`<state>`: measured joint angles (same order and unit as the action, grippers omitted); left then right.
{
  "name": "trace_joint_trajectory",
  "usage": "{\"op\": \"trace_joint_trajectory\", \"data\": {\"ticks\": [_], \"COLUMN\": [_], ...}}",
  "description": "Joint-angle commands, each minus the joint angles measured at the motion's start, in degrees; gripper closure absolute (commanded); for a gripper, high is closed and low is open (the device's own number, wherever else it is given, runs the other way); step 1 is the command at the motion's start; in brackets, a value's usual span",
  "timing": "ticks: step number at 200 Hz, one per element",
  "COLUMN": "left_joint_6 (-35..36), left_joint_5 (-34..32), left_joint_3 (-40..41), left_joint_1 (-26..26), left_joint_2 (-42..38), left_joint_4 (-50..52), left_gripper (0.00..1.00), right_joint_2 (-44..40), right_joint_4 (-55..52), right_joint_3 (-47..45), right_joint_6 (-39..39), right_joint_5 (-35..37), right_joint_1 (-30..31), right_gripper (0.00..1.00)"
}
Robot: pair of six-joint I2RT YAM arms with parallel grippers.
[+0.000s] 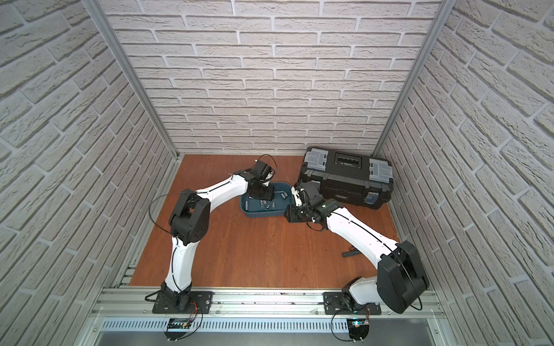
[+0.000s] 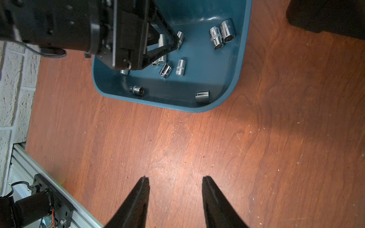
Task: Put the socket on the desktop into the storage box
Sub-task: Place the socket head in the storage box.
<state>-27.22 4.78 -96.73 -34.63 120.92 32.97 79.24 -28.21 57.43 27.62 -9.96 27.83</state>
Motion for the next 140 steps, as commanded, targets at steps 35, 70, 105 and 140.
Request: {"op": "trace_joint_trajectory", "data": {"ticks": [35, 70, 105, 140], "left_joint_6": [-0.88, -1.76, -2.44, -2.24], "left_joint_5": [-4.54, -7.11, -10.58, -14.56], "left_joint_3": [9.89, 16.66, 22.63, 27.93], "left_joint_1": [-0.26, -0.31, -0.34, -0.05], "left_joint_2": [-11.50, -17.38, -23.90, -31.01], "left_joint_4": [-3.94, -5.00, -5.43, -5.66], "left_gripper": [0.38, 0.10, 0.02, 0.02], "right_joint_2": [1.45, 2.38, 3.03, 3.67], "right_joint_4": [1.65, 1.94, 1.42, 1.14], "right_joint_3": [2.85, 3.38, 4.68, 6.40], "right_joint_6": [-0.99, -0.99, -1.90, -2.91], "right_joint_5": [-0.86, -1.47, -0.95, 0.40], "right_joint_1": [-0.50, -0.50, -0.43, -0.50], "right_gripper": [0.50, 0.49, 0.00, 0.00]}}
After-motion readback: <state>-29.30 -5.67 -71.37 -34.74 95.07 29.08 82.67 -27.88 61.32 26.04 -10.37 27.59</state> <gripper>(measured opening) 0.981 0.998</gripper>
